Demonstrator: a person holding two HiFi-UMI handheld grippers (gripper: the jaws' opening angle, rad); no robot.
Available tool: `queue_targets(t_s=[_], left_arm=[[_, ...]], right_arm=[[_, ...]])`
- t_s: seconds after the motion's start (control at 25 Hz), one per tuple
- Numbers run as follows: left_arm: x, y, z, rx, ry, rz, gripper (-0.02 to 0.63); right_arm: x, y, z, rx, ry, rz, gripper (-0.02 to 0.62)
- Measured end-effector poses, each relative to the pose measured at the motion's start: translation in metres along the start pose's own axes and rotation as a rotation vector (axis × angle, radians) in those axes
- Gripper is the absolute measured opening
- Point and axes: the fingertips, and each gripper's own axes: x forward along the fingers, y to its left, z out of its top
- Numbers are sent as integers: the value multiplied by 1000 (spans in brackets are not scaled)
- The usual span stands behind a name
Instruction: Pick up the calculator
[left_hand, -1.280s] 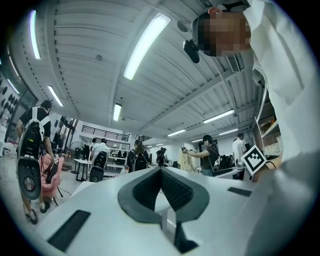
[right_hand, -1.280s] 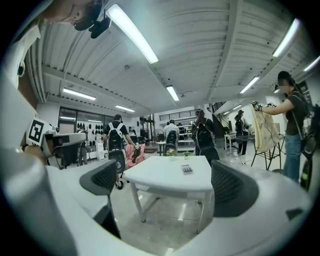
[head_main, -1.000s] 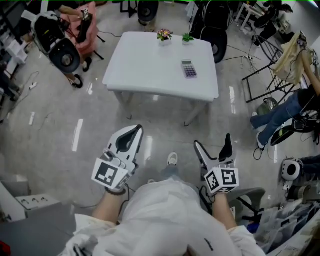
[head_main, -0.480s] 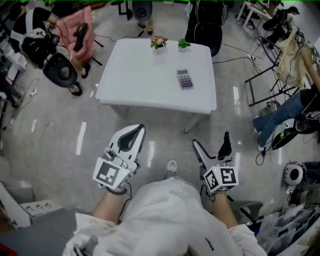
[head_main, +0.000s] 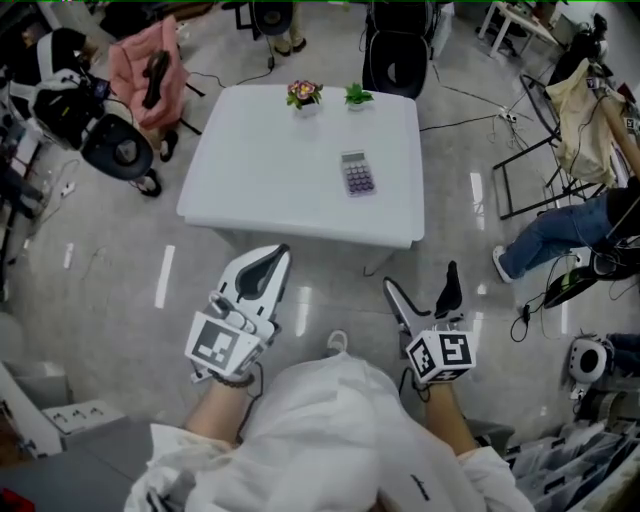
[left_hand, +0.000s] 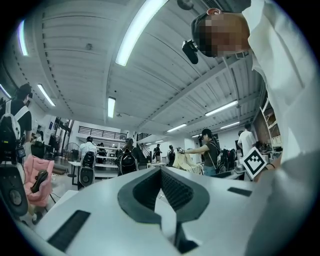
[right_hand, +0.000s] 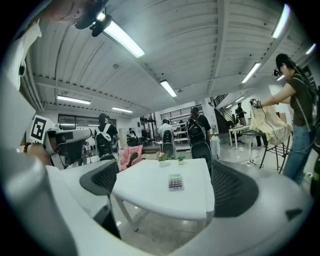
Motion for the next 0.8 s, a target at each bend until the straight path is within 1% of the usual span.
queue_targets(t_s=[0.2,0.36,0.52,0.68,0.8], left_arm=[[26,-8,-1,-3,7,20,17],[39,-11,-4,10,15,28,17],[42,-10,-10,-6,20,43,17],[44,-3,-9,13,17,42,17],[54,8,-13,5,5,46,17]], right_arm=[[10,-24,1,9,1,27,578],[20,-40,-3,21,22,26,578],[26,-43,-10,29,23,43,578],[34,-39,-9,26,23,50,578],[46,-41,-8,22,18,49,578]])
